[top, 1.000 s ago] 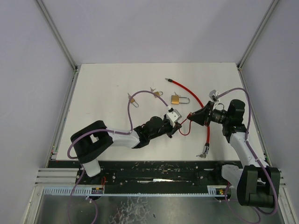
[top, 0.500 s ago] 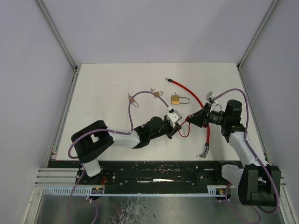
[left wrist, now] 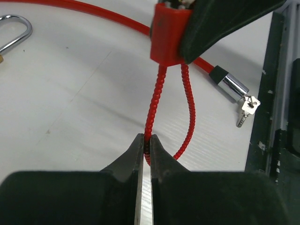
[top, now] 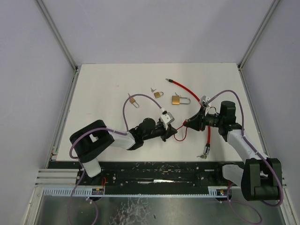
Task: Lock with the key
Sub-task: Lock the lock.
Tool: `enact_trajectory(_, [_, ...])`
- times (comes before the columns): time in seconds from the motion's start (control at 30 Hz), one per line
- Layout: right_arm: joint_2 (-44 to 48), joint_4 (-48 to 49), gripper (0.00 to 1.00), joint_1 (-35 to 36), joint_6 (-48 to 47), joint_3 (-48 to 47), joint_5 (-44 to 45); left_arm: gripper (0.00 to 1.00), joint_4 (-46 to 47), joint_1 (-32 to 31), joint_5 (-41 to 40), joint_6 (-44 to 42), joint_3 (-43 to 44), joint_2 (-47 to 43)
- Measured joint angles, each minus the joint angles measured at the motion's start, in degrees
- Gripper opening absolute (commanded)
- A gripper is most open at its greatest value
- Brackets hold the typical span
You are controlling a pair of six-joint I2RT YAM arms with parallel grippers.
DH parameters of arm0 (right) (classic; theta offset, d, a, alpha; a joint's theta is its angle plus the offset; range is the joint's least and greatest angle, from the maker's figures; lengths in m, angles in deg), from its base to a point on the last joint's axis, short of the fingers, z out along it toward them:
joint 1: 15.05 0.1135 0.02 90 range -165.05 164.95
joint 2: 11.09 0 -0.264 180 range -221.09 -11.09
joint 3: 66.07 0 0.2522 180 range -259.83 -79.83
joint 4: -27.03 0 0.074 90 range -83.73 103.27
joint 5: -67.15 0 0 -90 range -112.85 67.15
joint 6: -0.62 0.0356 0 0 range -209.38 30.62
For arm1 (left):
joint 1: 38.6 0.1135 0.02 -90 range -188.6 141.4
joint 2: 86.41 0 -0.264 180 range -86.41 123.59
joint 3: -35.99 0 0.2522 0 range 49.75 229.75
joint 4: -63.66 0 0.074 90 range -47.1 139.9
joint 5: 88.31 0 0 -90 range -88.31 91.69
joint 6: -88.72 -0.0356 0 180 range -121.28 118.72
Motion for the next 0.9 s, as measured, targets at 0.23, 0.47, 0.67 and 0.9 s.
enact_trajectory(0.23, [-1.57, 0.37, 0.00, 1.29, -1.60, -0.42, -1.27, 0.00, 9.22, 5.07, 8.61, 7.61, -4.44, -0.11])
enact_trajectory(0.47, [-1.42, 4.92, 0.00, 1.51, 1.22, 0.09, -2.95, 0.00, 7.67, 3.69, 10.93, 7.54, -2.23, 1.18])
enact_trajectory(0.67, [-2.12, 2.95, 0.00, 2.25, -1.01, -0.22, -2.91, 0.00, 4.85, 2.27, 10.19, 5.66, -0.76, 2.12])
enact_trajectory(0.9, [-0.90, -6.43, 0.16, 2.62, -8.61, -3.69, -0.61, 0.00, 5.90, 2.05, 7.15, 4.72, -1.05, 2.12])
